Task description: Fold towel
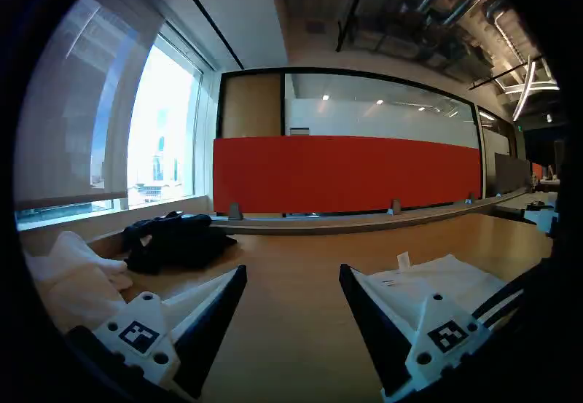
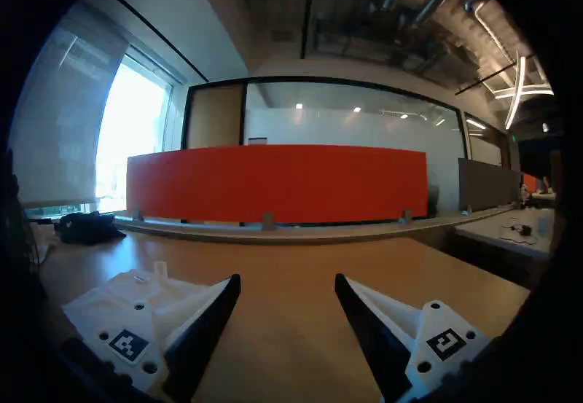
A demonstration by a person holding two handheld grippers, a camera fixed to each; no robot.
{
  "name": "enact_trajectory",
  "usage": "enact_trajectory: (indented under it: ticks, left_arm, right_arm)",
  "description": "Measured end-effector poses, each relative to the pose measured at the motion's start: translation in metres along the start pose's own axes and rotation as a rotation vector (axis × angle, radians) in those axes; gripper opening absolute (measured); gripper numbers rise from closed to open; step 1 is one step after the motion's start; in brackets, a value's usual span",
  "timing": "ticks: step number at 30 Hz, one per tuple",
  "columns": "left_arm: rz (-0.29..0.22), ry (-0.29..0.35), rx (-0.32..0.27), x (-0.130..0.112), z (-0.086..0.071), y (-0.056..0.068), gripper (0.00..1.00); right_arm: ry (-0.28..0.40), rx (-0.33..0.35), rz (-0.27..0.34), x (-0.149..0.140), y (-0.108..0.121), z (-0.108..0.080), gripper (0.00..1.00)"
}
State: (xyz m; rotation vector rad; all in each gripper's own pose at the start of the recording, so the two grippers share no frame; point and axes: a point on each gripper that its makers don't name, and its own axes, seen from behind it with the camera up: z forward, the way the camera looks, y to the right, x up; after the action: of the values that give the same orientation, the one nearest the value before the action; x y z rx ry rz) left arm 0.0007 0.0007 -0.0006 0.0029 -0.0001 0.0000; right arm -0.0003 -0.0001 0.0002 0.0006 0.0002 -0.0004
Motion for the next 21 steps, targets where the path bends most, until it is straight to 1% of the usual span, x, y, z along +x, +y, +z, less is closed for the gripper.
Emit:
enact_trajectory:
  ticks: [5,8,11,14,21]
  left_arm:
    - [0.001,-0.003,0.012,-0.001,-0.001,-0.002,0.94]
    - [0.01,-0.013,0.016,0.003,-0.001,-0.002,0.94]
    - [0.016,0.001,0.022,0.02,-0.002,0.0,0.94]
    - [0.013,0.001,0.025,0.038,-0.003,0.003,0.94]
    - [-0.021,-0.023,0.024,0.085,-0.008,0.006,0.94]
  right_arm:
    - [-0.005,0.003,-0.009,-0.001,-0.001,0.0,1.0]
    - [-0.015,-0.001,-0.028,0.003,-0.001,-0.001,1.0]
    - [-0.021,-0.003,-0.036,0.016,-0.003,-0.001,1.0]
    - [-0.026,-0.003,-0.04,0.032,-0.005,-0.003,1.0]
    - [-0.043,-0.007,-0.06,0.079,-0.011,-0.009,1.0]
